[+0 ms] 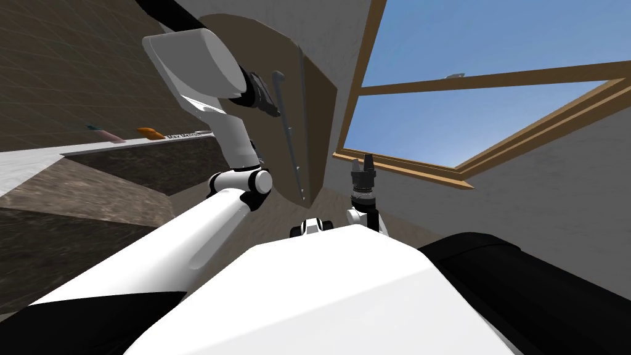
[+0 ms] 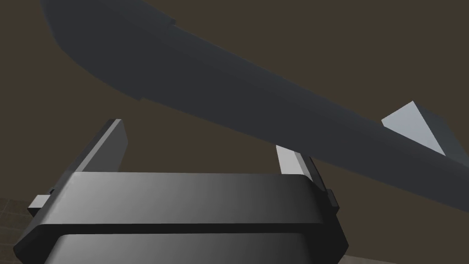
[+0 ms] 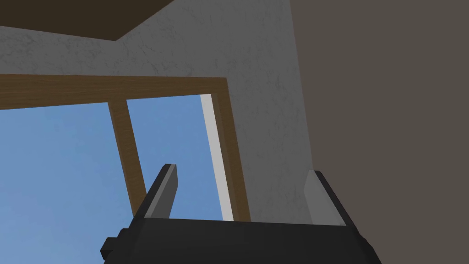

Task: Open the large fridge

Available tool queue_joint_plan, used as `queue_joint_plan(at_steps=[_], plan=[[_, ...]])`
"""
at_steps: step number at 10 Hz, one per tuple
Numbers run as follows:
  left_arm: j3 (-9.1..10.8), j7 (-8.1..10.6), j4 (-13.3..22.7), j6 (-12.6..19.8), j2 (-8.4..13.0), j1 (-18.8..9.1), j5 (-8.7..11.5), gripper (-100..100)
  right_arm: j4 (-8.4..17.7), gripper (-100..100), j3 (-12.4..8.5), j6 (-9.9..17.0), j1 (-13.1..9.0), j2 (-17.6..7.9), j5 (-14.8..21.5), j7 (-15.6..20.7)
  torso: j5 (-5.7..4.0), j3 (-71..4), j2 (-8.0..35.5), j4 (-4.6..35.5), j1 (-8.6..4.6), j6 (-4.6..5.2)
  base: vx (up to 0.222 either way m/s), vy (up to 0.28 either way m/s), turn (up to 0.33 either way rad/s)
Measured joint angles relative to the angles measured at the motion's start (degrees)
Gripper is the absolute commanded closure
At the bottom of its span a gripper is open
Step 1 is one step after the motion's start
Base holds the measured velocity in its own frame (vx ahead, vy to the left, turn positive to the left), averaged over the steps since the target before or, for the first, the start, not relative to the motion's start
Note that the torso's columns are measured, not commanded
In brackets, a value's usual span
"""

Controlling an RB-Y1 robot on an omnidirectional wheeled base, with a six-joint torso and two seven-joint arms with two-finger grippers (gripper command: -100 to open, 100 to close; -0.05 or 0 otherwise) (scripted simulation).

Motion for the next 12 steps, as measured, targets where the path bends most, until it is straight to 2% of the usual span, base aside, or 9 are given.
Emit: queue_joint_plan(at_steps=[3, 8, 9, 10, 11, 12], plan=[[1.56, -0.45, 1.76, 3.47, 0.58, -2.93, 0.5, -100, 0.0, 0, 0.0, 0.0, 0.0, 0.0, 0.0, 0.0, -0.17, 0.31, 0.4, 0.18, -0.29, 0.16, -0.004, -0.073, 0.074], [3.91, -1.33, 2.57, 8.59, 1.41, -6.08, 1.43, -100, 0.0, 0, 0.0, 0.0, 0.0, 0.0, 0.0, 0.0, -0.38, 0.74, 0.94, 0.4, -0.69, 0.32, -0.007, -0.047, 0.063], [4.12, -1.46, 2.74, 8.73, 1.71, -5.91, 1.3, -100, 0.0, 0, 0.0, 0.0, 0.0, -0.01, 0.0, 0.0, -0.32, 0.65, 0.83, 0.4, -0.49, 0.26, 0.024, 0.017, 0.034], [4.21, -1.51, 2.87, 8.7, 1.9, -5.63, 1.15, 100, 0.0, 0, 0.0, 0.0, 0.0, -0.01, 0.0, 0.0, -0.2, 0.49, 0.65, 0.37, -0.26, 0.16, 0.02, 0.012, 0.009], [4.23, -1.52, 2.9, 8.71, 1.93, -5.58, 1.13, 100, 0.01, 0, 0.0, 0.0, -0.01, -0.01, 0.0, 0.0, -0.01, 0.21, 0.29, 0.13, 0.03, -0.02, -0.018, 0.162, -0.017], [4.54, -1.85, 2.76, 9.01, 1.7, -5.63, 1.98, 100, 0.0, 0, -0.01, 0.01, -0.02, -0.02, 0.0, 0.0, 0.3, -0.1, -0.12, -0.11, 0.86, -0.15, -0.041, 0.327, -0.041]])
